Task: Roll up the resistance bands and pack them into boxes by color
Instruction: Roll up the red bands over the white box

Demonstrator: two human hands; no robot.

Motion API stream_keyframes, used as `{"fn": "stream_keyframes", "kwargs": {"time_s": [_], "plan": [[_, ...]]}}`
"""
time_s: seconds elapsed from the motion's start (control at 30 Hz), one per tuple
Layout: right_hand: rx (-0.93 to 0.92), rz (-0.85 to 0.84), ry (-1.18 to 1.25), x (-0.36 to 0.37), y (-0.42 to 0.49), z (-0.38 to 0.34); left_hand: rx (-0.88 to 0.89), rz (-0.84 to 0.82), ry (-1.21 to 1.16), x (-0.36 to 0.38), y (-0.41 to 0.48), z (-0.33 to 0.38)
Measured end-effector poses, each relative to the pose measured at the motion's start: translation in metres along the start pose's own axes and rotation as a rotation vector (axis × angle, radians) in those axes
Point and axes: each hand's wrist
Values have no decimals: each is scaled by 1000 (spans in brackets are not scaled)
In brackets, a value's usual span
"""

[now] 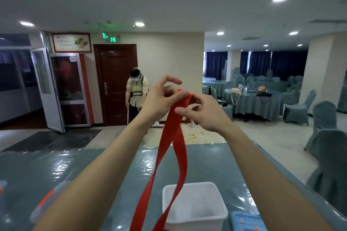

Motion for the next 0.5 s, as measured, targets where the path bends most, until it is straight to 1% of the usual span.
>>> {"fn": "stream_keyframes", "kwargs": {"time_s": [0.03,0.1,0.13,0.17,0.2,0.23,0.27,0.3,0.33,0.37,0.4,0.43,0.5], "plan": [[-12,30,-41,-3,6,-4,55,41,51,3,5,2],[-21,41,-93,-14,14,-8,153,176,238,2,13,-2],[-22,31,-114,-19,16,-10,145,214,297,-2,14,-8],[-22,26,-116,-25,17,-11,86,172,273,-6,12,-16],[-17,26,-99,-29,17,-12,-8,41,159,-7,7,-25],[-8,25,-66,-34,17,-12,-130,-148,39,-4,-1,-37],[-2,20,-32,-38,19,-12,-253,-352,-26,2,-12,-48],[-2,15,-6,-42,21,-13,-343,-525,-6,11,-21,-59],[-11,16,16,-47,24,-14,-399,-633,24,20,-26,-67],[-25,29,39,-54,28,-14,-422,-639,69,27,-27,-74],[-42,57,75,-62,32,-15,-406,-528,121,32,-25,-77],[-59,102,125,-70,35,-15,-348,-311,207,34,-18,-75],[-80,203,209,-85,38,-13,-117,291,502,26,1,-58]]}}
Point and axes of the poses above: each hand's wrist, its own y-axis towards the middle knuckle, its own x-axis out of the palm, z = x × y, and after that the axes turned 6 degrees about -x, right-handed
